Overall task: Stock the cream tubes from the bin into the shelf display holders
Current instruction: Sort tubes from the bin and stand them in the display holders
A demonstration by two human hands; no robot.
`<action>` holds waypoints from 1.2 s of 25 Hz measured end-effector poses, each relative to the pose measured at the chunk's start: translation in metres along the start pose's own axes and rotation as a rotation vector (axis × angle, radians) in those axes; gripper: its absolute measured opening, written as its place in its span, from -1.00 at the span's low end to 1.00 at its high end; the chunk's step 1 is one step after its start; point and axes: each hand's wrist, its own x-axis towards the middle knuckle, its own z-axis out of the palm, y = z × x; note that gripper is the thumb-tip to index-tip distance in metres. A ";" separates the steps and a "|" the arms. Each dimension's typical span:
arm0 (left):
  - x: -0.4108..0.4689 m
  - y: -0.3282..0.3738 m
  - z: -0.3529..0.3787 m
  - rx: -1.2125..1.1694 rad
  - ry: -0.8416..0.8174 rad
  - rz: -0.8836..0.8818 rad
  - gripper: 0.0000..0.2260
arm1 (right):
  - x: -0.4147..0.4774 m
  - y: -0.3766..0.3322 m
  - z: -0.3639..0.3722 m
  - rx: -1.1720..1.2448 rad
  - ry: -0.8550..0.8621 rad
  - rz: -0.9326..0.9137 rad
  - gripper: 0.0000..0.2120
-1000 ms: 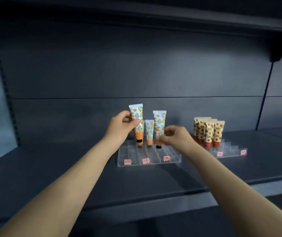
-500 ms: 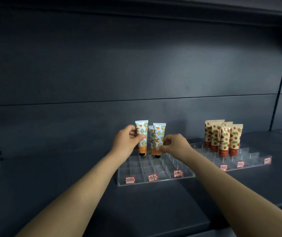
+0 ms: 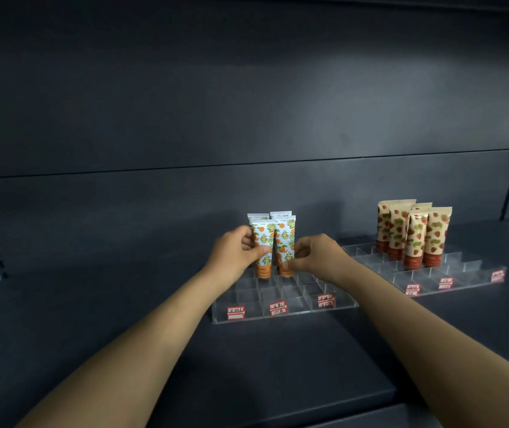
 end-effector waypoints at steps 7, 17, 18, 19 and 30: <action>-0.004 -0.006 -0.001 0.051 -0.031 -0.025 -0.79 | 0.001 0.002 0.000 -0.033 -0.014 -0.014 -0.73; -0.005 -0.007 -0.003 0.124 -0.057 -0.055 -0.79 | -0.001 0.000 0.001 -0.072 -0.004 -0.033 -0.72; -0.006 -0.008 -0.004 0.123 -0.056 -0.059 -0.79 | -0.002 0.000 0.001 -0.081 -0.007 -0.036 -0.72; -0.006 -0.008 -0.006 0.120 -0.055 -0.063 -0.78 | -0.002 -0.001 0.002 -0.095 -0.010 -0.038 -0.72; -0.030 0.007 -0.037 0.339 -0.010 -0.023 -0.83 | -0.016 -0.007 -0.002 -0.338 0.056 0.008 -0.62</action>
